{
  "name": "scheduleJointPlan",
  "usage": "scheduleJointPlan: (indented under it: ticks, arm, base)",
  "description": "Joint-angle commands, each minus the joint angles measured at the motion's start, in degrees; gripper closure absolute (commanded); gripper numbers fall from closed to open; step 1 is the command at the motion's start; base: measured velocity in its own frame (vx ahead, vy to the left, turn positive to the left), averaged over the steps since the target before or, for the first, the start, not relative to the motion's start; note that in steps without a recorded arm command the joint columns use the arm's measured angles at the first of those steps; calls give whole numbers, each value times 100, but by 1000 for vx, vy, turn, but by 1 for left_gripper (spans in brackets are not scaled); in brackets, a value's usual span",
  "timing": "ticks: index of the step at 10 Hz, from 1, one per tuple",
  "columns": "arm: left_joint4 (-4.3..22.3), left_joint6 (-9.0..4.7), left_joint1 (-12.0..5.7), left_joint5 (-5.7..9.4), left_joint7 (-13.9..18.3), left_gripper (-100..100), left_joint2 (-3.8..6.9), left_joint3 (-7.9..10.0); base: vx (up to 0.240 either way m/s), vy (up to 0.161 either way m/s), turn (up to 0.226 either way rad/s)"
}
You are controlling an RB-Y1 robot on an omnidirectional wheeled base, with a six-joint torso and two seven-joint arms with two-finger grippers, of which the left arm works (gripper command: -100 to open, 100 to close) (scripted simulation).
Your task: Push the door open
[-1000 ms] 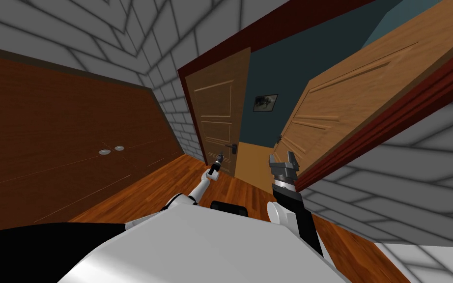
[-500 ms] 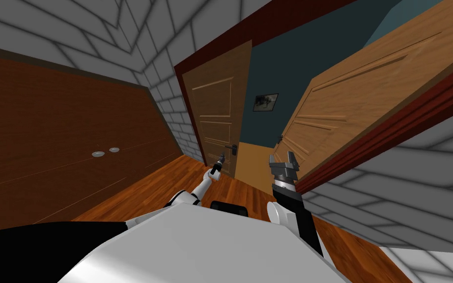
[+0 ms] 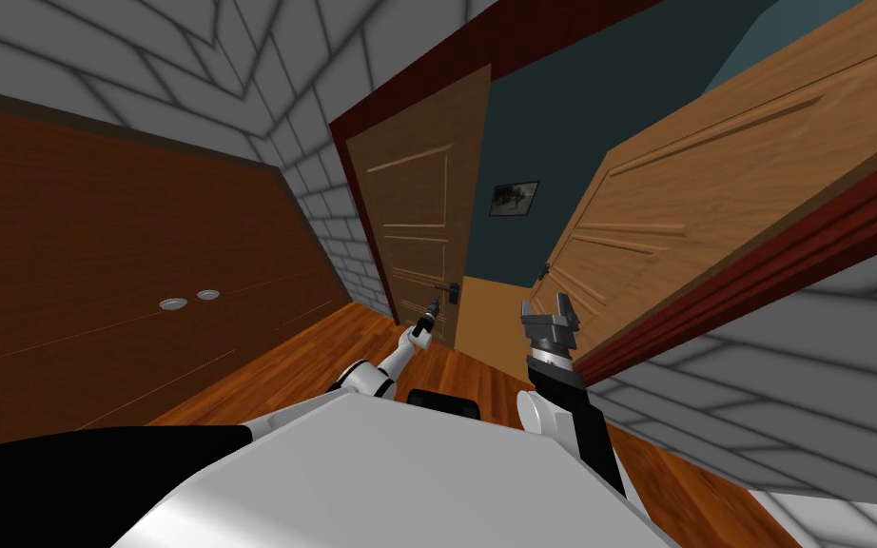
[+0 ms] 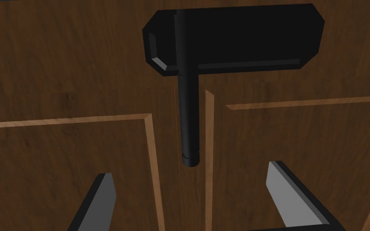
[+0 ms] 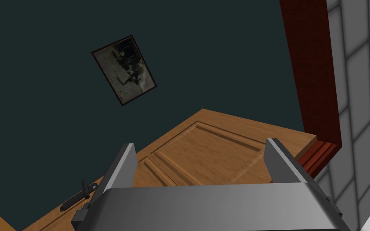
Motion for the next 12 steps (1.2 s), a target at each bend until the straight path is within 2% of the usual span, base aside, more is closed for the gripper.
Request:
scheduleJointPlan:
  ticks: [1, 2, 4, 5, 6, 8, 10, 11, 12]
  arm:
    - [0, 0, 0, 0, 0, -100, 0, 0]
    - [26, 1, -17, 5, 1, -100, 169, 13]
    - [35, -2, -19, 11, -5, -100, 309, 31]
    - [41, -3, -21, 14, -8, -100, 344, 41]
    - [47, -5, -22, 18, -11, -100, 349, 52]
    - [58, -8, -25, 24, -18, -100, 278, 72]
    - [69, -12, -27, 31, -24, -100, 65, 93]
    - [111, -38, -44, 31, -30, -100, 120, 96]
    - [111, -38, -44, 31, -30, 100, 120, 96]
  base:
    - [51, 7, -4]
    - [89, -23, -21]
    - [168, -49, -19]
    - [186, -36, -16]
    - [181, -36, -27]
    - [214, -82, -19]
    - [188, -54, -21]
    - [80, -27, 1]
    - [-16, 3, 8]
